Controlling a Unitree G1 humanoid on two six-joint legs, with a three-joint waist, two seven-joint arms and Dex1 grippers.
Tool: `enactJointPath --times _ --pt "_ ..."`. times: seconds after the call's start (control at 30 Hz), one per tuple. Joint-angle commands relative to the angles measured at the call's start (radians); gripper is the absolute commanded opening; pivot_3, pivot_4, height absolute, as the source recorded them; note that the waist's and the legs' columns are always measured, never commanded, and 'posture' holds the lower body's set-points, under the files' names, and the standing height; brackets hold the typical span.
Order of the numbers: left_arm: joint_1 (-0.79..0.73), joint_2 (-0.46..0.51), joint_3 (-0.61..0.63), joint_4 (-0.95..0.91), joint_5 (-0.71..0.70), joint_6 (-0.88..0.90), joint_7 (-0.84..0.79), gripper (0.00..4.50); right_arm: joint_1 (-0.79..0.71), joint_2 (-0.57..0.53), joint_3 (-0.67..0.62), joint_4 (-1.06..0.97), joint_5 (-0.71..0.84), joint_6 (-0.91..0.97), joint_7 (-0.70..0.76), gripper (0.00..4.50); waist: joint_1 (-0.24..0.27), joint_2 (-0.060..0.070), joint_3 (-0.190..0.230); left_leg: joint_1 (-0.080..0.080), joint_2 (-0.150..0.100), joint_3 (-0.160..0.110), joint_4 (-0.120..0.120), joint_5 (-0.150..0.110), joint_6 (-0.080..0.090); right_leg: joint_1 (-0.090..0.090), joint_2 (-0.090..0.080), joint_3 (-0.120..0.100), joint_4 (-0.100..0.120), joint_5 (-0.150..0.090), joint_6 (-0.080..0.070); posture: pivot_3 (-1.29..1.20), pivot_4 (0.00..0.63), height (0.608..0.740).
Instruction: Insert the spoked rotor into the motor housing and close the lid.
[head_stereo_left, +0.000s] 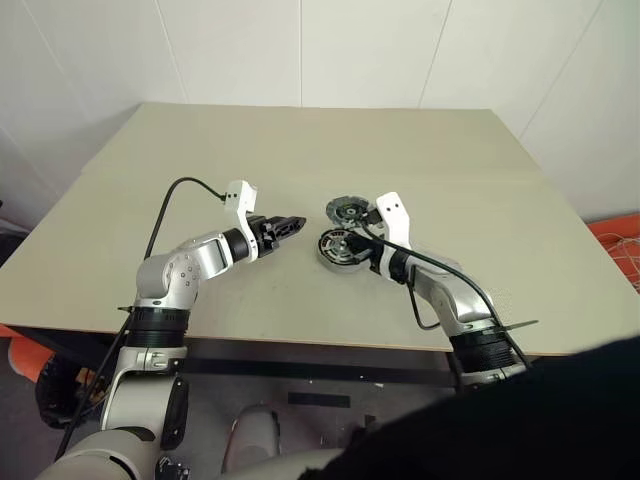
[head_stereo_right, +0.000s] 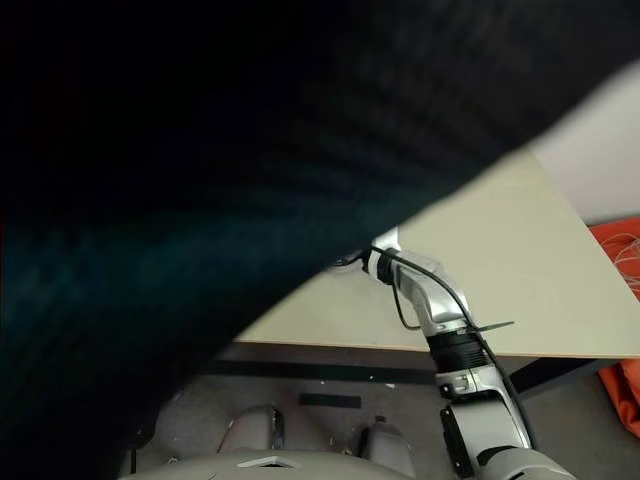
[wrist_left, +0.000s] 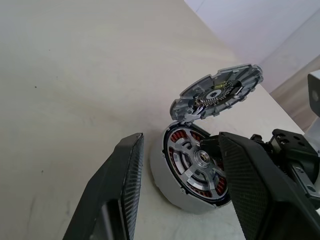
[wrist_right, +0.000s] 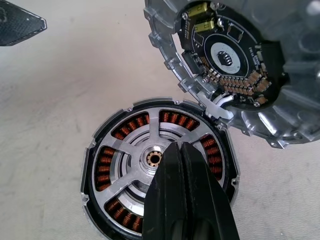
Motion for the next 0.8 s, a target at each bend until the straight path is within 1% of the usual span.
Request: enactJointPath --times 0.03,0.17,0.23,0.37,0.5,0.7,0.8 --pt "-0.016 -0.006 -0.001 0.0 0.013 -0.029 -0.013 2.53 0.005 0.014 0.007 -0.104 0.029 0.034 0.009 0.0 0.0 0.0 0.0 0.0 0.0 0.0 0.0 0.0 0.0 0.0 0.0 0.0 0.0 0.0 0.0 0.0 0.0 0.74" --pt "-0.023 -0.013 0.008 0.017 0.023 -0.036 -0.005 2.53 0.055 0.04 0.059 -0.05 -0.002 0.022 0.006 0.0 0.0 0.0 0.0 0.0 0.0 0.0 -0.001 0.0 0.0 0.0 0.0 0.0 0.0 0.0 0.0 0.0 0.0 0.74" --pt "-0.027 -0.012 0.012 0.021 0.028 -0.041 -0.004 2.53 0.069 0.045 0.064 -0.027 -0.008 0.012 0.004 0.0 -0.001 0.0 0.0 0.0 0.0 0.0 -0.001 0.0 0.0 0.0 0.0 0.0 0.0 0.0 0.0 0.0 0.0 0.74" --pt "-0.03 -0.006 0.021 0.024 0.029 -0.041 -0.007 2.53 0.06 0.035 0.042 -0.019 -0.009 0.001 -0.002 0.0 -0.001 0.0 0.0 0.003 0.0 0.0 -0.001 0.001 -0.001 0.002 0.0 0.0 0.0 0.0 0.0 0.0 0.0 0.74" --pt "-0.027 -0.009 0.02 0.026 0.033 -0.045 -0.008 2.53 0.029 0.023 -0.006 -0.068 0.023 0.013 0.002 0.0 0.002 0.0 0.0 0.003 0.001 0.0 -0.001 0.002 -0.004 0.002 0.0 0.0 0.001 0.0 0.0 0.0 0.0 0.74" --pt "-0.025 -0.022 0.0 0.022 0.04 -0.049 -0.02 2.53 -0.041 -0.077 -0.006 -0.193 0.01 0.029 0.029 0.0 0.005 0.0 0.0 -0.001 0.0 0.0 -0.001 0.002 -0.004 -0.001 0.0 0.0 0.001 0.0 0.0 0.0 0.0 0.74" --pt "-0.044 -0.033 0.038 0.045 0.021 -0.045 -0.01 2.53 -0.06 -0.172 0.049 -0.247 -0.018 0.044 0.089 0.0 0.005 0.0 0.0 -0.001 0.0 0.0 -0.001 0.002 -0.003 -0.001 0.0 0.0 0.0 0.0 0.0 0.0 0.0 0.74"
